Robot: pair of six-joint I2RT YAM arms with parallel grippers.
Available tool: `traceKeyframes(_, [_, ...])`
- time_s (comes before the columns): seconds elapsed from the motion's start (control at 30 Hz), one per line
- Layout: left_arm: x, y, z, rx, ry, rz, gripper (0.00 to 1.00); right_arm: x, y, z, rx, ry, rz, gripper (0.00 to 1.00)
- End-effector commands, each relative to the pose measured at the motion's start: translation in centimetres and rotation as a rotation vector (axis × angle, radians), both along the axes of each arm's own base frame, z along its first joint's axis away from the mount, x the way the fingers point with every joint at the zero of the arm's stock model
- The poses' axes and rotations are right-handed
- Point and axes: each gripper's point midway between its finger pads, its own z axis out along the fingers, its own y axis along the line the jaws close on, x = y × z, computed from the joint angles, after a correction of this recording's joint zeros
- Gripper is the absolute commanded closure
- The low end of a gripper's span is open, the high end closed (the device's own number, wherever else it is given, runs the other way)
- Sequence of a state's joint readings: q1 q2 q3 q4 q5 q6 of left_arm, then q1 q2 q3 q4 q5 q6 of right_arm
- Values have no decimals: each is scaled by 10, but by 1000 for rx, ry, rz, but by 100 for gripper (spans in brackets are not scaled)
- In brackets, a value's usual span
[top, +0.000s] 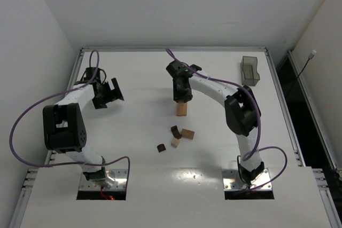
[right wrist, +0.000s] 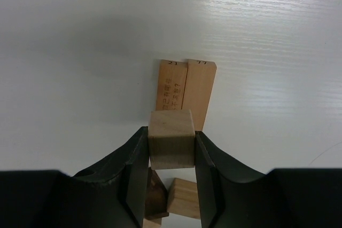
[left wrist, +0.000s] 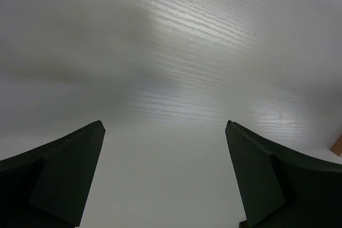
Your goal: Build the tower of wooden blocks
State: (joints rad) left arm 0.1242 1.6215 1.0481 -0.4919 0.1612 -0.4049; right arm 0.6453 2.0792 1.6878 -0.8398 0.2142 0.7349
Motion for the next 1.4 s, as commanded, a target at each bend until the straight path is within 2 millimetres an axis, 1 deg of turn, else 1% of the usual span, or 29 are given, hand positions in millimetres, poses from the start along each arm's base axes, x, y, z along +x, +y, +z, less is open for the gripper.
traceKeyframes(0.0, [4,3,0,-9,-10,15,4,7,-1,-5,-6,-11,-34,100])
traceKeyframes(0.03, [4,3,0,-9,-10,15,4,9,-6,-9,-12,-4,-44,100])
traceKeyframes(0.07, [4,3,0,-9,-10,15,4,8,-5,-13,-11,8,-41,100])
traceKeyframes(0.13, [3,3,-3,-10,-1,15,4,10,-3,-10,-5,1,-41,100])
traceKeyframes(0.17, [3,3,-3,-10,-1,15,4,11,-6,-15,-24,2,-46,100])
traceKeyframes(0.2, [5,4,-2,-9,-10,15,4,13,-4,-13,-18,-5,-46,100])
traceKeyframes(0.23, [5,4,-2,-9,-10,15,4,15,-8,-13,-18,-5,-55,100])
traceKeyframes(0.33, [5,2,-5,-18,-2,11,4,14,-9,-21,-29,10,-55,100])
traceKeyframes(0.4, [5,2,-5,-18,-2,11,4,17,-12,-21,-29,10,-64,100])
traceKeyframes(0.43, [5,2,-5,-18,-2,11,4,16,-13,-25,-36,18,-64,100])
traceKeyframes(0.53, [5,2,-5,-18,-2,11,4,15,-12,-25,-32,23,-53,100])
traceKeyframes(0.57, [5,2,-5,-18,-2,11,4,14,-12,-29,-38,31,-53,100])
traceKeyframes(0.6, [5,2,-5,-18,-2,11,4,18,-12,-26,-23,28,-59,100])
traceKeyframes(0.7, [7,2,-5,-18,-2,11,4,21,-11,-24,-18,21,-59,100])
traceKeyframes(0.73, [7,2,-5,-18,-2,11,4,20,-11,-28,-23,28,-59,100])
traceKeyframes(0.87, [7,2,-5,-18,-2,11,4,20,-11,-28,-23,28,-59,100])
traceKeyframes(0.9, [7,2,-8,-19,7,11,4,19,-10,-28,-16,33,-56,100])
traceKeyframes(0.93, [7,2,-8,-19,7,11,4,18,-10,-33,-22,42,-56,100])
traceKeyframes(1.07, [7,2,-8,-19,7,11,4,20,-7,-30,-9,39,-53,100])
traceKeyframes(1.1, [7,2,-8,-19,7,11,4,19,-7,-34,-14,46,-53,100])
traceKeyframes(1.23, [7,2,-8,-19,7,11,4,24,-4,-28,-3,30,-53,100])
traceKeyframes(1.3, [7,2,-8,-19,7,11,4,24,-4,-28,-3,30,-53,100])
traceKeyframes(1.33, [7,2,-8,-19,7,11,4,24,-5,-32,-8,37,-53,100])
traceKeyframes(1.37, [10,3,-5,-18,-2,11,4,24,-5,-32,-8,37,-53,100])
